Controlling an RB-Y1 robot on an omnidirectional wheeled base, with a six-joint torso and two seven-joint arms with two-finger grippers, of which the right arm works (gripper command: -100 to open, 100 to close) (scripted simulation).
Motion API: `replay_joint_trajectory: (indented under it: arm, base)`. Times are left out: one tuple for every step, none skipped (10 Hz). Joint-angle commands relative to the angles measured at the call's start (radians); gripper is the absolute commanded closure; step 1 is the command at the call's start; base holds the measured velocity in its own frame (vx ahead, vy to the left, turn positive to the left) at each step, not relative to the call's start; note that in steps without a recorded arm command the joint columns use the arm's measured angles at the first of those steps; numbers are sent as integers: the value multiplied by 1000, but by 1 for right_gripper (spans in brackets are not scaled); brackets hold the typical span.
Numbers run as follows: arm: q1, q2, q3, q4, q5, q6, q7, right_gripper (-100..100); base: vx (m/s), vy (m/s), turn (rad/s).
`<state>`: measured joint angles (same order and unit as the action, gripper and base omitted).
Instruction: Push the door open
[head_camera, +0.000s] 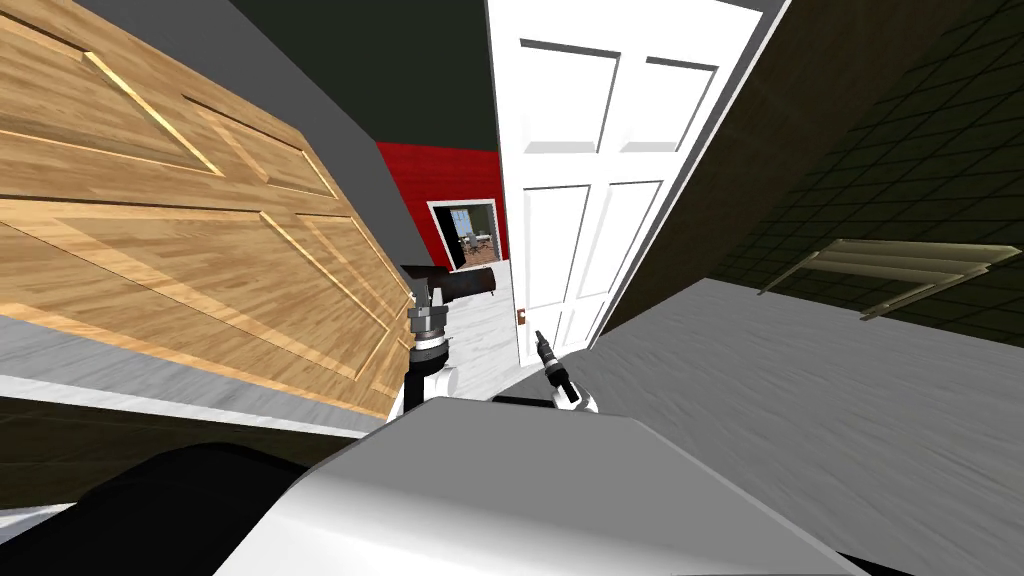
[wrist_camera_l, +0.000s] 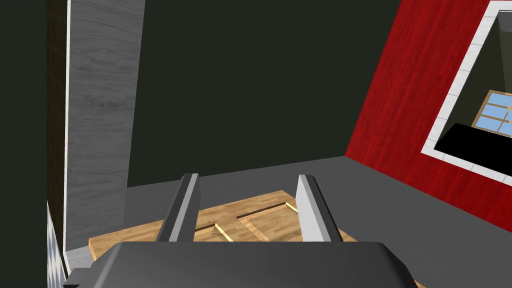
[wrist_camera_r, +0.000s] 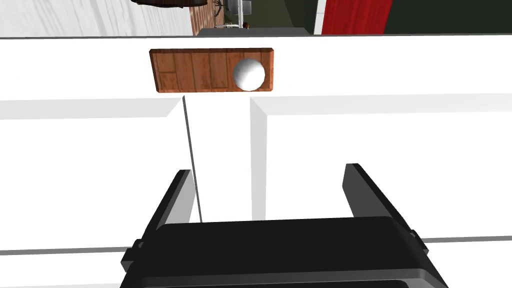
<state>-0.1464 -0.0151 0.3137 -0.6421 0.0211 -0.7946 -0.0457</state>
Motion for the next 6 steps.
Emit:
replay_joint_trajectory:
  arm:
    - [-1,-11,-2,-2,-1,1,1,-100]
    - [-2,-15,-5,-1,-2,0,2,-100]
    - [-3,-18,-7,1,-2,-1,4,-100]
    - [-4,-18,-9,2,-3,-2,5,-100]
    - [-6,-17,-12,3,-4,-3,6,-100]
    - [-7,-13,-14,4,-5,-3,8,-100]
  base:
    - [183,71,16]
    - [173,78,21]
    - [164,63,24]
    - [189,76,24]
    - [222,65,24]
    - [213,59,25]
